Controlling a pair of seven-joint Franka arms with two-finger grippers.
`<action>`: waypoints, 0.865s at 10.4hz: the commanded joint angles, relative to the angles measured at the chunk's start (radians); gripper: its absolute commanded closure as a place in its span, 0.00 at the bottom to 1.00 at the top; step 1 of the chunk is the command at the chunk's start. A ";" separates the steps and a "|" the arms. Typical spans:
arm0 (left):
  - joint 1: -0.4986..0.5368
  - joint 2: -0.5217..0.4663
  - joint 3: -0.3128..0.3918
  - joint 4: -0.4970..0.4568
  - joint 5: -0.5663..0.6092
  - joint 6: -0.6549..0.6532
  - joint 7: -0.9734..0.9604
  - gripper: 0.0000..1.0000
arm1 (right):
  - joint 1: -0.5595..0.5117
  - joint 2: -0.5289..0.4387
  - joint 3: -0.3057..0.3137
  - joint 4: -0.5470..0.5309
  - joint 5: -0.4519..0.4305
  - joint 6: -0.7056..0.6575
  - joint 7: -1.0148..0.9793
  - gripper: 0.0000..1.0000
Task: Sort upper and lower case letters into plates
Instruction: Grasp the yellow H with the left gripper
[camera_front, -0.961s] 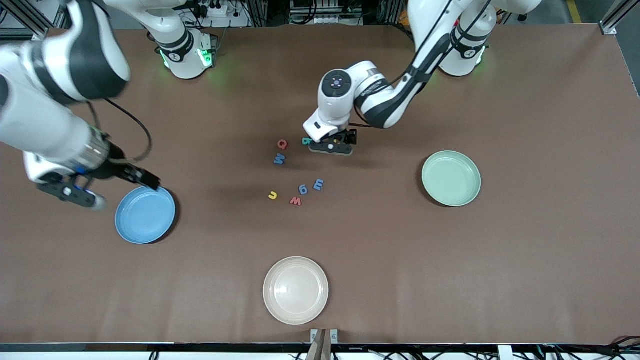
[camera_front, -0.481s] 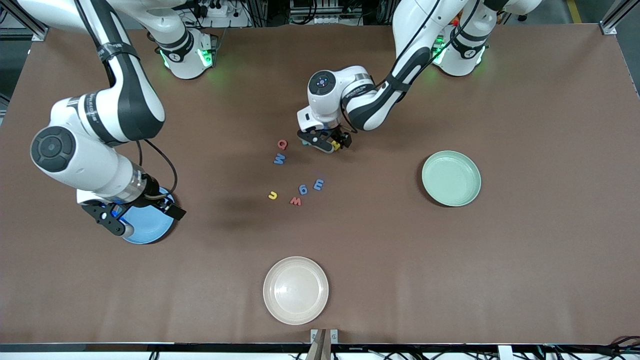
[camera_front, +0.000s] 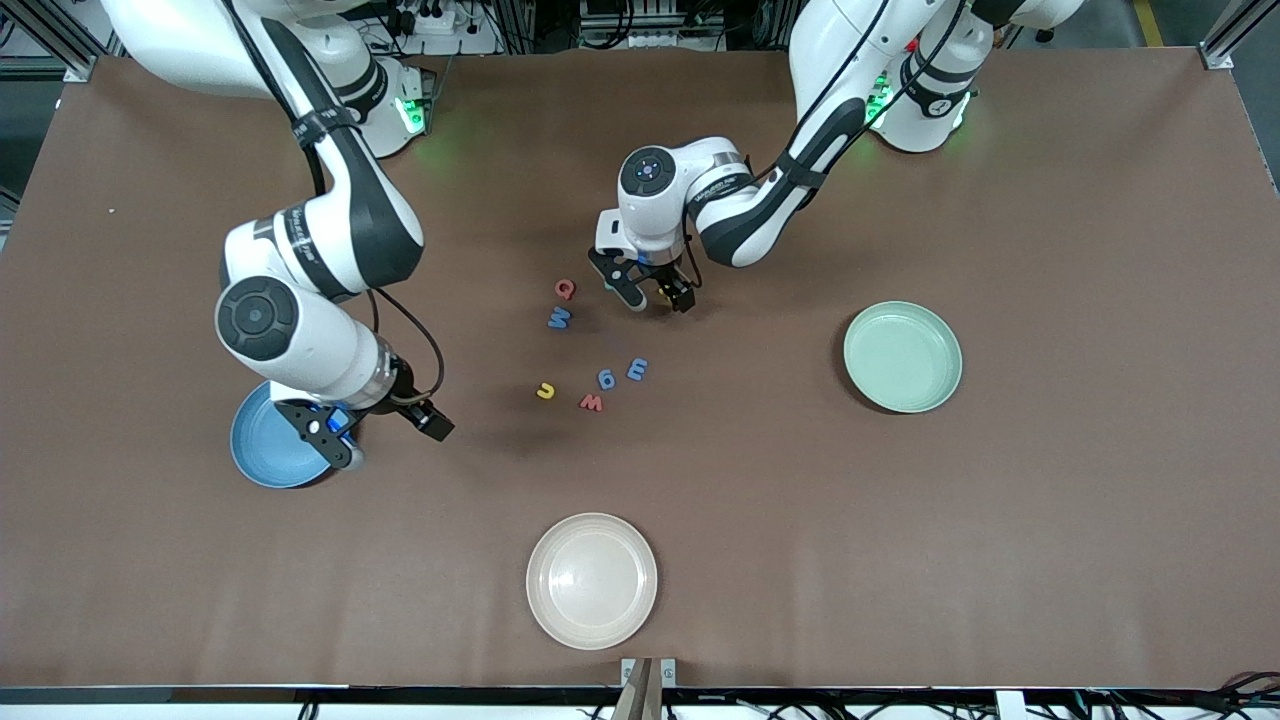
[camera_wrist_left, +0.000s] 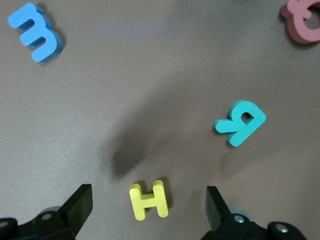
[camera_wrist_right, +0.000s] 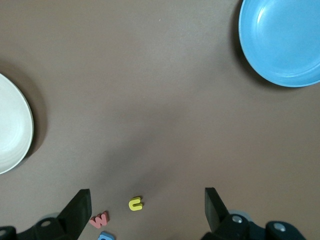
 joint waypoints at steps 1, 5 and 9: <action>0.012 0.014 -0.006 -0.013 0.010 0.028 0.019 0.00 | -0.001 0.018 -0.001 0.028 0.014 -0.011 0.007 0.00; 0.018 0.031 -0.004 -0.076 0.005 0.149 -0.065 0.00 | -0.013 0.029 -0.001 0.028 0.011 -0.009 -0.011 0.00; 0.033 -0.005 -0.006 -0.133 0.005 0.149 -0.093 0.10 | -0.012 0.030 0.008 0.032 0.014 0.037 -0.049 0.00</action>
